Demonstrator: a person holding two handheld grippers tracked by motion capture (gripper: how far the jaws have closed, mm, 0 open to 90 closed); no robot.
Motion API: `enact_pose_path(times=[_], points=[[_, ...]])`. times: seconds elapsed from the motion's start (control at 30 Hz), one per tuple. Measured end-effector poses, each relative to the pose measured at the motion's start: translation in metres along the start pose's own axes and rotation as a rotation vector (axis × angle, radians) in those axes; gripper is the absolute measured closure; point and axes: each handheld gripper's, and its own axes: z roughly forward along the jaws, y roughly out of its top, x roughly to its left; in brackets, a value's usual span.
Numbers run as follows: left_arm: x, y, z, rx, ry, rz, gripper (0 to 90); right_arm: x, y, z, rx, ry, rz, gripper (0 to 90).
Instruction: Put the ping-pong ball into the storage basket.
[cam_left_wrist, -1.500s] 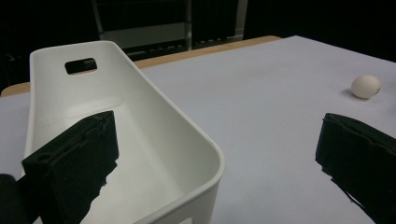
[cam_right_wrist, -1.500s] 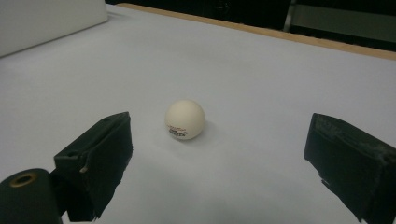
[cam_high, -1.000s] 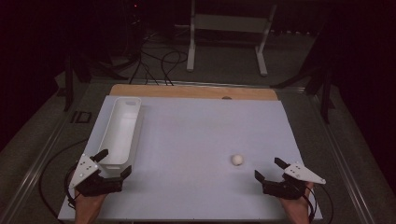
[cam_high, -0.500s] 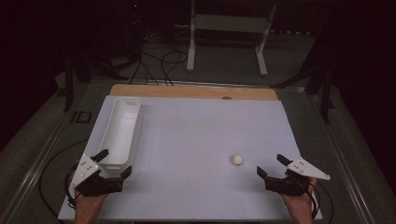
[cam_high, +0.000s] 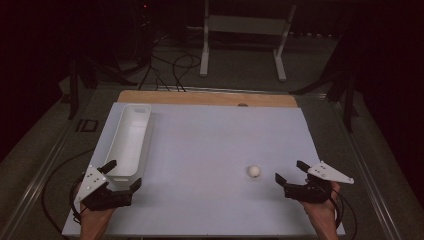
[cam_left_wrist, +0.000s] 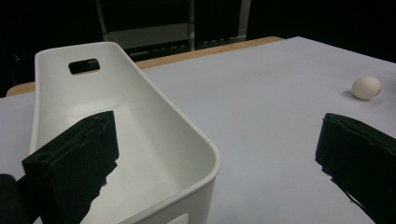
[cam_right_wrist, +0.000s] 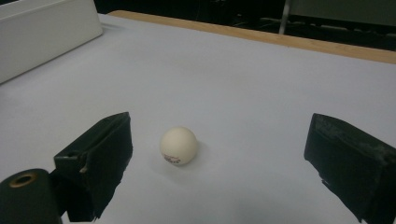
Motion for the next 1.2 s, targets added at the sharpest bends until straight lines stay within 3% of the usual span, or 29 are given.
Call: enact_pose_path(times=[0.47,1.2], points=[[0.000,0.000,0.001,0.008,0.002,-0.001,0.0,-0.002,0.013,0.006,0.050,0.008,0.018,7.2],[-0.001,-0.001,0.002,0.018,0.002,0.004,0.0,-0.002,0.034,0.023,0.145,0.037,-0.016,7.3]])
